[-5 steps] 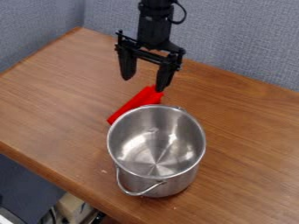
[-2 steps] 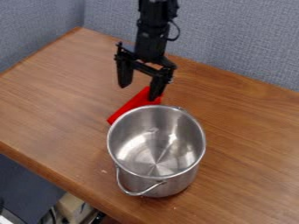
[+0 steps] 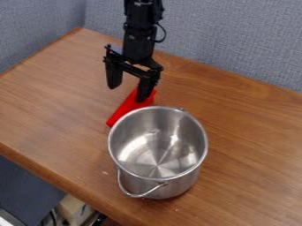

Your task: Put the red object in the metal pot

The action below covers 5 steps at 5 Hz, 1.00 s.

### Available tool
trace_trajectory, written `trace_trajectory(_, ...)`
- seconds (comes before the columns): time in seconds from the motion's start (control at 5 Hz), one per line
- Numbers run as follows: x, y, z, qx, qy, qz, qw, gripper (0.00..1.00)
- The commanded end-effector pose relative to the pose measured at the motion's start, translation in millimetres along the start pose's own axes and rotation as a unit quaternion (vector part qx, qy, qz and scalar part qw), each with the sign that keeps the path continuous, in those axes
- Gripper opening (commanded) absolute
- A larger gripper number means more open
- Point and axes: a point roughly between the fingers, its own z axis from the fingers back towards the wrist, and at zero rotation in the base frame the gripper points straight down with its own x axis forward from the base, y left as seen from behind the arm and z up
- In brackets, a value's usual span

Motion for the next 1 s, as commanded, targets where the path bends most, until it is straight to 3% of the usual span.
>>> trace_trajectory(0.0, 5.4, -7.5, 13.6, 0.002, -0.022, -0.015, 0.9996, 1.0)
trace_trajectory(0.2, 10.0, -13.3, 11.5, 0.004, -0.019, -0.029, 0.9994, 0.0)
trace_trajectory(0.4, 17.3, -11.0, 7.1, 0.0, -0.018, -0.012, 0.9998, 1.0)
trace_trajectory(0.6, 23.6, -7.8, 1.3, -0.007, -0.016, 0.003, 0.9998, 1.0)
trace_trajectory(0.8, 25.5, -0.7, -0.9, -0.003, -0.016, -0.002, 0.9999, 0.0)
